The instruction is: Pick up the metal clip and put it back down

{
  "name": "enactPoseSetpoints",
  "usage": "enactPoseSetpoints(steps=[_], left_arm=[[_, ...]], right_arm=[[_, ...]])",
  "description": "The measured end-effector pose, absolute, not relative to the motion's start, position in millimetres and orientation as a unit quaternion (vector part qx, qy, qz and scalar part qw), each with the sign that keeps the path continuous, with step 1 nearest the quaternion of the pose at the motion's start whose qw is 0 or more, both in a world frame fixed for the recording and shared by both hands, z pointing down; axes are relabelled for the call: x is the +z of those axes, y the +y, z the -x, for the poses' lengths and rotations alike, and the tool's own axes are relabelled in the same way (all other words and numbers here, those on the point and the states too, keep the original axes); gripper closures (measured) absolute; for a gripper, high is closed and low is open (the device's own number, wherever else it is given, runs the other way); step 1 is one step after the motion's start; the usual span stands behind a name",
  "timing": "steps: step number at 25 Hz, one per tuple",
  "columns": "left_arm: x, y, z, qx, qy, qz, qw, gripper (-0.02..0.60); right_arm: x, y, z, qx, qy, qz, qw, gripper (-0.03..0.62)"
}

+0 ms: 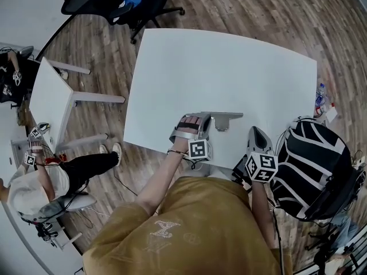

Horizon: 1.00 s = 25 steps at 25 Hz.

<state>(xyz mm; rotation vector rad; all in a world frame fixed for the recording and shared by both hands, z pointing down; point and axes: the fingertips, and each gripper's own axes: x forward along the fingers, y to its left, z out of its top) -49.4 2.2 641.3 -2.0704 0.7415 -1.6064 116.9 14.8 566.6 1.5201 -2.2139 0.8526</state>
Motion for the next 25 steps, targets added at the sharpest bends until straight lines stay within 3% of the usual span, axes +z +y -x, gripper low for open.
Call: enactPoseSetpoints(steps=[9, 25], left_arm=[[642, 9, 53, -0.579, 0.251, 0.741, 0.231, 0.519], [632, 18, 58, -0.553, 0.244, 0.781, 0.156, 0.508]], right_arm=[[563, 19, -115, 0.295, -0.774, -0.537, 0.157, 0.586], [564, 23, -110, 0.3, -0.773, -0.536, 0.158, 0.586]])
